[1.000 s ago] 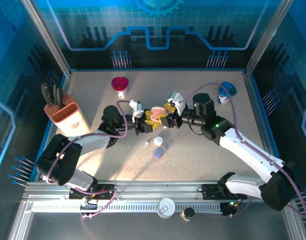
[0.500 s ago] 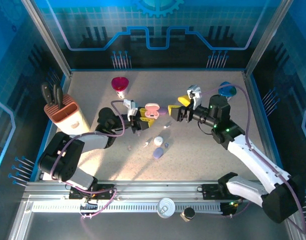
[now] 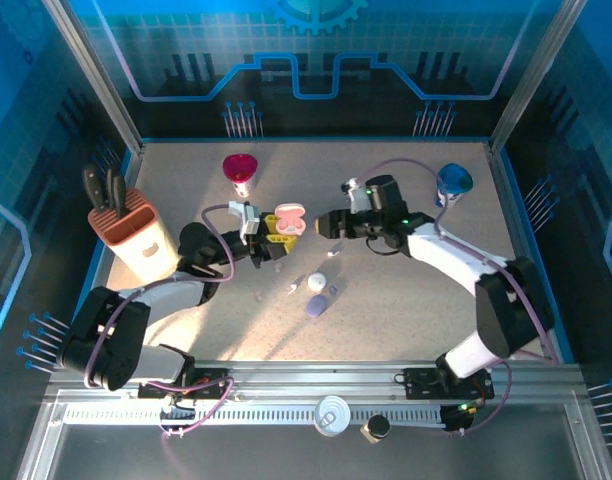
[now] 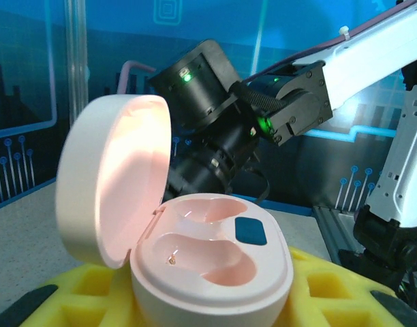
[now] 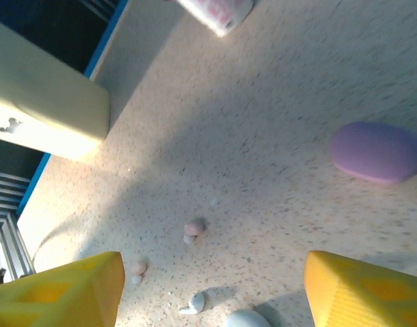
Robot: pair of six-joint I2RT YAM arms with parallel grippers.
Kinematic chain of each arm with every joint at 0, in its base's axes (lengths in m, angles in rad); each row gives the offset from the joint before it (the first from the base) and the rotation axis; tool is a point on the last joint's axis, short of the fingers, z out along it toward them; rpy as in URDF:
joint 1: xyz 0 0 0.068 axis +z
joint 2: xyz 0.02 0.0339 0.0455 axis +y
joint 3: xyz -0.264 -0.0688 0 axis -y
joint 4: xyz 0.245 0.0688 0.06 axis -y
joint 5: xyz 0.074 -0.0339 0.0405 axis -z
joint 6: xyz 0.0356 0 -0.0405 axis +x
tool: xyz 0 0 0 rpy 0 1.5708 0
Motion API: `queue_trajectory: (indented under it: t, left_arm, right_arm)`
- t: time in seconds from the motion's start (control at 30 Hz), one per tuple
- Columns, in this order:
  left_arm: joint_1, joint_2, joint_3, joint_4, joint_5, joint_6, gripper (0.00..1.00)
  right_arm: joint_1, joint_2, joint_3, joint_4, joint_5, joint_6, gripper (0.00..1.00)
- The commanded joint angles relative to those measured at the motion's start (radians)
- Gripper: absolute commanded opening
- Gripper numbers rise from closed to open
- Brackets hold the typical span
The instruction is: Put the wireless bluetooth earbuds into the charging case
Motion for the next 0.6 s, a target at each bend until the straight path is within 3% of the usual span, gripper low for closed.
queue_trajectory:
  t: [0.0,0.17,0.57]
  left_arm:
    - [0.027,-0.028,-0.024,0.022,-0.028,0.01,0.35]
    - [0.084,-0.02,-0.03,0.037,-0.037,-0.009,0.35]
    - [0.244,-0.035,-0.03,0.072,-0.085,-0.067,0.35]
  right_arm:
    - [0.06,0.086,0.079,-0.083,-0.016,-0.015,0.7]
    - [0.122,0.211,0.157,-0.096,-0.002,-0.015,0.68]
    - [0.259,0.372,0.297,-0.212,0.226,-0.102,0.67]
